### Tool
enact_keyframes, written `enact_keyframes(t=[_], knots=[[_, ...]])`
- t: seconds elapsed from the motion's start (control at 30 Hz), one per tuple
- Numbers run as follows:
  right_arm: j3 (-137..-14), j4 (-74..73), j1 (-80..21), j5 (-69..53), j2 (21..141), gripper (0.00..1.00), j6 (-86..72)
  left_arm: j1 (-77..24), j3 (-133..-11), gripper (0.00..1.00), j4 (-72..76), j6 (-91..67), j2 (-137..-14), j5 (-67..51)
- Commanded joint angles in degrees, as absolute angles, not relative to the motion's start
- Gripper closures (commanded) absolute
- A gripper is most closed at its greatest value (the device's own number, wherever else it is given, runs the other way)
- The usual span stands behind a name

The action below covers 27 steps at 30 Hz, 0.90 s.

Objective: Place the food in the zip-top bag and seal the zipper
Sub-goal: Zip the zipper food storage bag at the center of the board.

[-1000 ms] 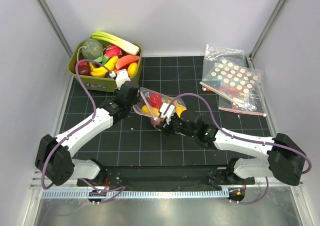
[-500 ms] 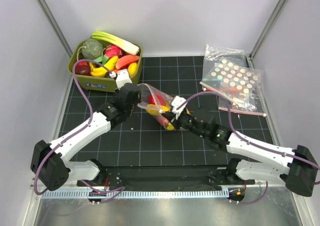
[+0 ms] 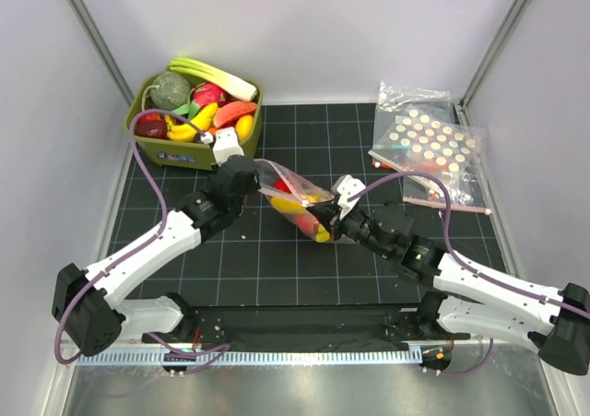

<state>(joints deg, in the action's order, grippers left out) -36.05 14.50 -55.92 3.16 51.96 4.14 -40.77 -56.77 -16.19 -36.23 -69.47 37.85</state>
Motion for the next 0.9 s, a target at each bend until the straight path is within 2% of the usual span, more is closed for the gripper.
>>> enact_keyframes(t=[0.0,0.23,0.27,0.3,0.33,0.4,0.5,0.6,0.73,0.87], knots=[[-36.48,18.46,-56.16,5.36,49.75,0.99,2.64,-40.69,-57.92,0.81,-15.03,-34.63,-67.68,42.36],[-35.95,18.98,-56.16,8.61,48.17,0.99,0.80,-45.17,-57.48,0.54,-14.33,-30.60,-62.23,46.84],[-35.34,19.25,-56.16,8.70,47.21,0.99,0.70,-45.52,-57.39,0.45,-14.07,-30.06,-61.18,46.76],[-35.16,19.42,-56.16,8.88,46.85,0.99,0.62,-45.79,-57.13,0.42,-13.89,-29.62,-60.56,46.50],[-34.90,19.86,-56.16,9.05,46.32,0.99,0.35,-46.23,-57.04,0.32,-13.63,-28.84,-60.03,46.15],[-34.80,19.69,-56.16,8.88,45.35,0.99,0.44,-46.49,-56.95,0.30,-13.54,-28.65,-59.07,45.18],[-34.37,19.42,-56.08,8.88,44.74,0.99,0.70,-46.84,-56.60,0.33,-12.31,-27.34,-59.24,44.21],[-34.54,19.16,-56.16,7.92,44.82,0.99,0.70,-47.11,-57.04,0.27,-11.52,-25.59,-59.41,42.20],[-36.12,17.06,-56.16,4.93,44.56,0.99,0.70,-50.00,-53.89,0.20,-3.29,-15.67,-55.48,26.25],[-41.20,9.25,-56.16,2.55,45.08,0.99,0.09,-52.03,-48.00,0.19,6.57,-6.60,-51.25,14.34]])
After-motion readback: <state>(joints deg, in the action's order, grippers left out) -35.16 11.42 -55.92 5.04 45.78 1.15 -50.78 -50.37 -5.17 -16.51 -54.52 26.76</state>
